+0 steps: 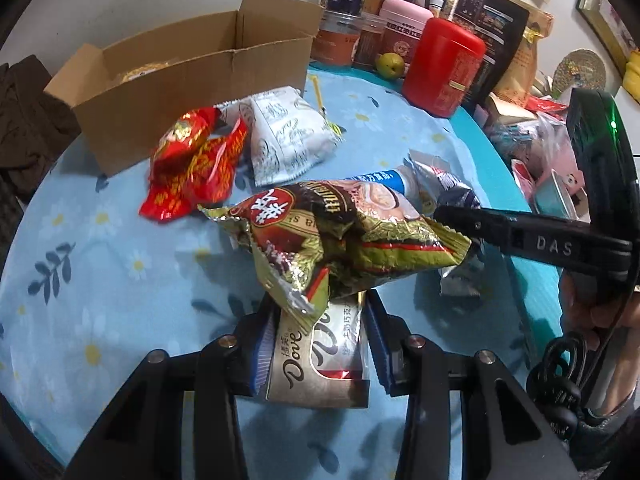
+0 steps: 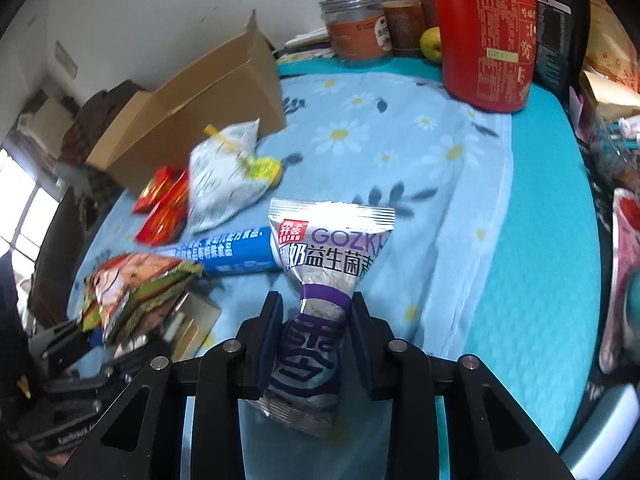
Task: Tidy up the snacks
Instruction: 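Grasp the Dove chocolate box with the left tool while the right tool grasps the GOZKH bag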
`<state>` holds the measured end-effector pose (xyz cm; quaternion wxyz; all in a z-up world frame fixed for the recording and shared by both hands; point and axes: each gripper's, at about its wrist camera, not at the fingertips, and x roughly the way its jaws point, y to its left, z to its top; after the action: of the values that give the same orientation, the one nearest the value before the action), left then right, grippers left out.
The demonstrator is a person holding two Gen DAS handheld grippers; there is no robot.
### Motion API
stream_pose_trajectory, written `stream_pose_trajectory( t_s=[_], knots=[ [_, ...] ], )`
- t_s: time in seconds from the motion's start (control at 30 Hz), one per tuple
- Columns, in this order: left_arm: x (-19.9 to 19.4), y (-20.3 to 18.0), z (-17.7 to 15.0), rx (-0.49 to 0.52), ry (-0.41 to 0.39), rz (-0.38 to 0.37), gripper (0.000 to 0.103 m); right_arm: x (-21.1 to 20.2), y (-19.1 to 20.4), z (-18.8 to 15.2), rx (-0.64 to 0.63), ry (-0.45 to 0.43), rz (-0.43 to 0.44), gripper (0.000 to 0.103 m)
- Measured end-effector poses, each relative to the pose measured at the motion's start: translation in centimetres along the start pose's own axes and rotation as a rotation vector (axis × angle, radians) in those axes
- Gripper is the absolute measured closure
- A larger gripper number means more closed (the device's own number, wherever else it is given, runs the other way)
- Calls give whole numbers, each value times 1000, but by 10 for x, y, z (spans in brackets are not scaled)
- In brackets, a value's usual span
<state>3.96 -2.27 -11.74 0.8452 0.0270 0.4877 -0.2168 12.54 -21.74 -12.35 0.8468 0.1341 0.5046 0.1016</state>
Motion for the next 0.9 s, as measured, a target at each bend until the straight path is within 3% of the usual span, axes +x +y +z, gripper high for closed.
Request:
stream_pose_trajectory(
  t_s=[0.47, 0.53, 0.63, 0.7, 0.83, 0.87, 0.9],
  knots=[
    [-16, -15, -34, 25, 49, -8, 61, -19, 35, -48, -179, 63, -7, 69],
    [-13, -14, -34, 7, 44, -12, 60, -17, 39, -51, -192, 65, -23, 65],
    [2, -10, -34, -27, 99, -21, 53, -8, 35, -53, -159, 93, -11, 57],
    [4, -8, -35, -45, 75, -37, 50, -5, 34, -54, -162, 86, -14, 57],
    [6, -16, -36, 3, 56, 24, 51, -2, 42, -53, -208, 78, -45, 57],
    [6, -18, -36, 14, 55, 44, 59, -1, 44, -53, -222, 74, -53, 57],
    [6, -18, -35, 18, 56, 49, 59, 0, 44, -53, -229, 69, -60, 59]
  ],
)
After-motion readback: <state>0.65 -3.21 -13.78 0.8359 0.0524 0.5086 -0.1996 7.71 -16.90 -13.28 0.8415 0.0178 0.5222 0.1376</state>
